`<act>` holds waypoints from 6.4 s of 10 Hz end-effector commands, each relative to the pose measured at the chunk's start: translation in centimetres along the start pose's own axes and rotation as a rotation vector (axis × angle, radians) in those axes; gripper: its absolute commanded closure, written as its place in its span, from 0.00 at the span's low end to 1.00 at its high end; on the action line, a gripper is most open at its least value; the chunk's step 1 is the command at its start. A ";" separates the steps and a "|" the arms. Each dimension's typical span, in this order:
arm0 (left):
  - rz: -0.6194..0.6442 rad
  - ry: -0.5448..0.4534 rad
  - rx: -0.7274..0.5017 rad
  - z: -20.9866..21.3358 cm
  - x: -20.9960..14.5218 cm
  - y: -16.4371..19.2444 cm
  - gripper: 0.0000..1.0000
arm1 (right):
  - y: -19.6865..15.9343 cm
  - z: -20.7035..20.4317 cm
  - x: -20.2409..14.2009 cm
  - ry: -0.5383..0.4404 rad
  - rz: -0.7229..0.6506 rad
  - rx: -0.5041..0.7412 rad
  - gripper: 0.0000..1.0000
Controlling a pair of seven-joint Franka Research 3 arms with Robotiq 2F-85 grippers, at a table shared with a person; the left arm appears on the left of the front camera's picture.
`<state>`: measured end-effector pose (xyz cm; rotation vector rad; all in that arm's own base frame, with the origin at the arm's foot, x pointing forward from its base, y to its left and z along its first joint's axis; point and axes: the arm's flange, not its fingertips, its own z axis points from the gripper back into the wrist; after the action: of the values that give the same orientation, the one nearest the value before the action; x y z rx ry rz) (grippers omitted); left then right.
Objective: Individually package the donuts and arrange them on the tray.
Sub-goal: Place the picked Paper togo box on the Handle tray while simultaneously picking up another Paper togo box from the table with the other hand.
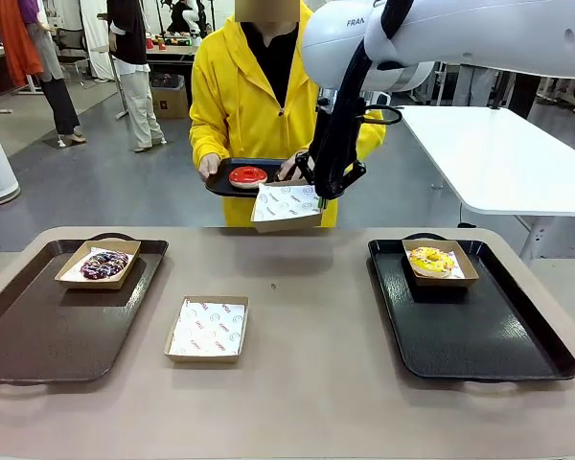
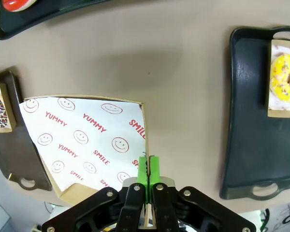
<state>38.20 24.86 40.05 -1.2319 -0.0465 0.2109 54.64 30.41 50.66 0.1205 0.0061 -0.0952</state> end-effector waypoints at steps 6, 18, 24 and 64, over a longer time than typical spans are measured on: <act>-0.018 0.003 0.003 0.1 0.1 -0.1 0.00 | -0.3 0.0 -0.2 -0.008 -0.005 0.005 1.00; -0.018 0.003 0.003 0.1 0.1 -0.1 0.00 | -0.3 0.0 -0.2 -0.008 -0.005 0.005 1.00; -0.023 0.035 0.045 -0.5 -0.4 -1.9 0.00 | -2.0 1.3 -0.9 0.014 0.051 -0.006 0.99; -0.349 0.087 1.104 -45.1 -7.0 -12.0 0.00 | -26.4 -5.1 -9.1 0.021 0.021 -0.062 0.99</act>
<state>39.66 -22.22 36.80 -0.1194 -0.0560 -0.1272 43.06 5.77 42.51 0.0599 0.0295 -0.0725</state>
